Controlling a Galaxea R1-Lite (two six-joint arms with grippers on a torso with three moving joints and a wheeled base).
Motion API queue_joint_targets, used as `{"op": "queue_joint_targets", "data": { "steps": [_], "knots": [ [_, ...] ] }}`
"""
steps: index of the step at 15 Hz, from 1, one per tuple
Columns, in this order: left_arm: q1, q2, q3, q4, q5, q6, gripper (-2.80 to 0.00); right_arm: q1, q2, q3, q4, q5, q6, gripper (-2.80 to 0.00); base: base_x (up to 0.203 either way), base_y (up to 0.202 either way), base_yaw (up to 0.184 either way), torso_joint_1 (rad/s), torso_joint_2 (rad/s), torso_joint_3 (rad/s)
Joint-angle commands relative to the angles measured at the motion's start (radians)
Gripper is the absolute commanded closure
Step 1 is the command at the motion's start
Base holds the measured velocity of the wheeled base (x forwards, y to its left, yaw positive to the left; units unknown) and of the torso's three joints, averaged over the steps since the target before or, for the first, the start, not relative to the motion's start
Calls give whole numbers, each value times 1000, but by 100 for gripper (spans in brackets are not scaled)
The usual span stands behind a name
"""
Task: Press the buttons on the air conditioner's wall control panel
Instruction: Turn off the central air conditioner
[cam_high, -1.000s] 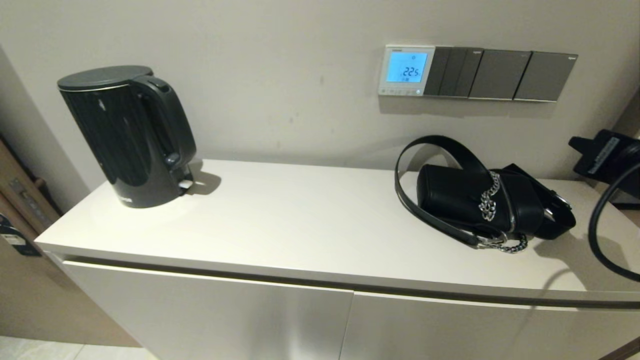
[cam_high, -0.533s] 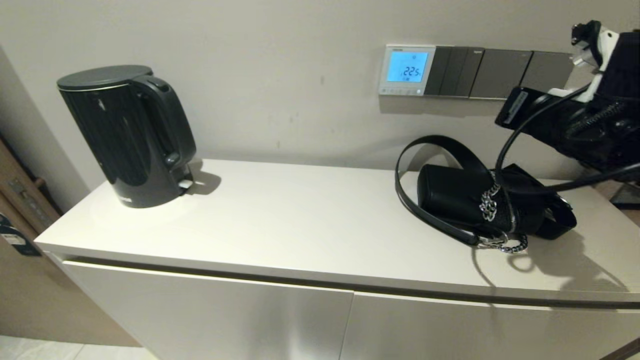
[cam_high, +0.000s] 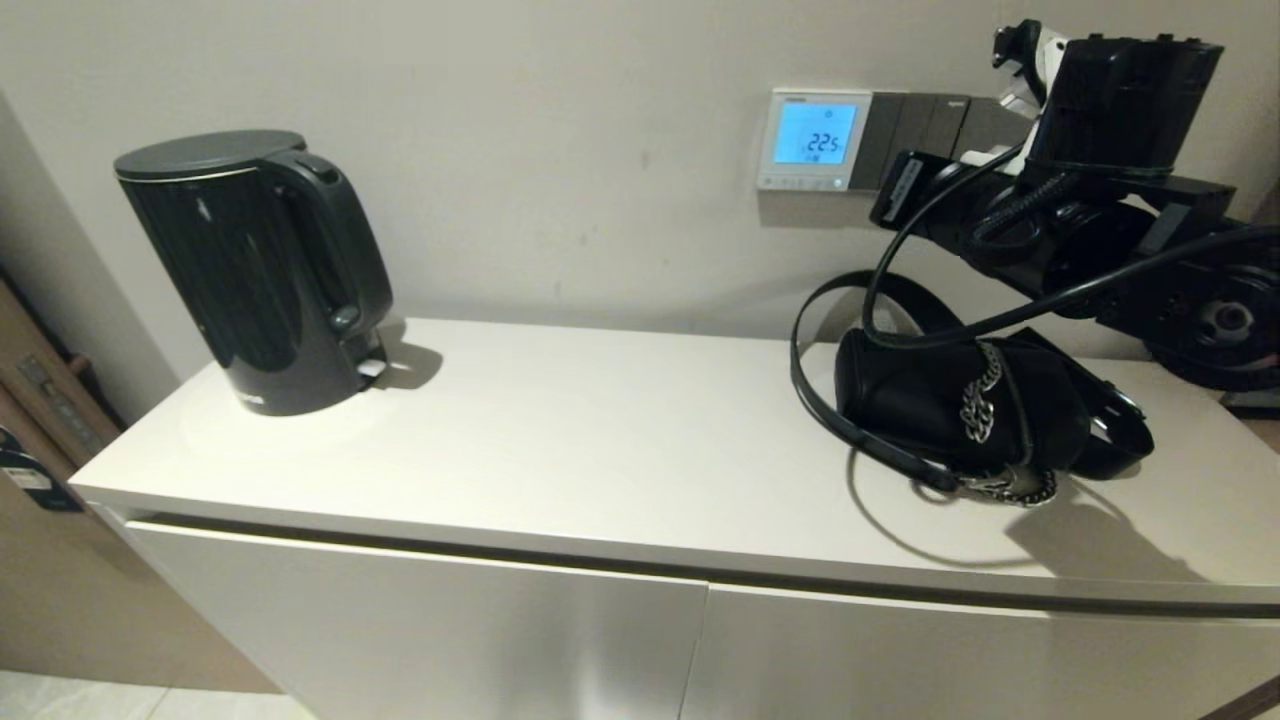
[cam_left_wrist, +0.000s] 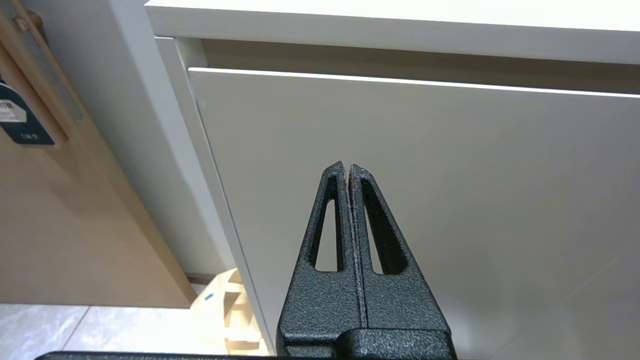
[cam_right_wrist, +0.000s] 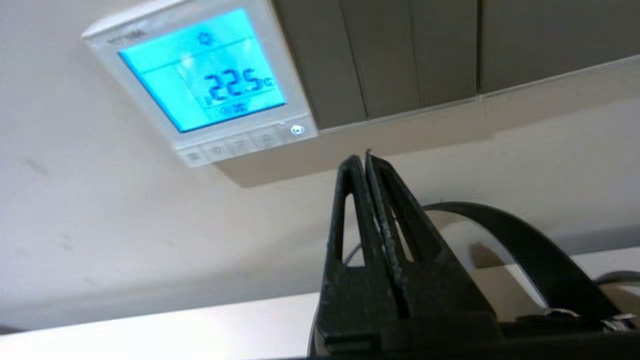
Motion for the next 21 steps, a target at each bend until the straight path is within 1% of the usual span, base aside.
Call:
{"op": "queue_joint_targets", "data": {
  "steps": [1, 5, 9, 21],
  "knots": [
    [1, 2, 0, 0, 0, 0, 0, 7, 6, 3, -3, -8, -6, 0, 0, 0, 0, 0, 0, 0],
    [1, 2, 0, 0, 0, 0, 0, 5, 53, -9, -12, -4, -8, 0, 0, 0, 0, 0, 0, 0],
    [-1, 2, 0, 0, 0, 0, 0, 5, 108, -31, -80, -8, -38, 0, 0, 0, 0, 0, 0, 0],
    [0, 2, 0, 0, 1, 0, 0, 13, 165, -111, -87, 0, -41, 0, 0, 0, 0, 0, 0, 0]
  ]
}}
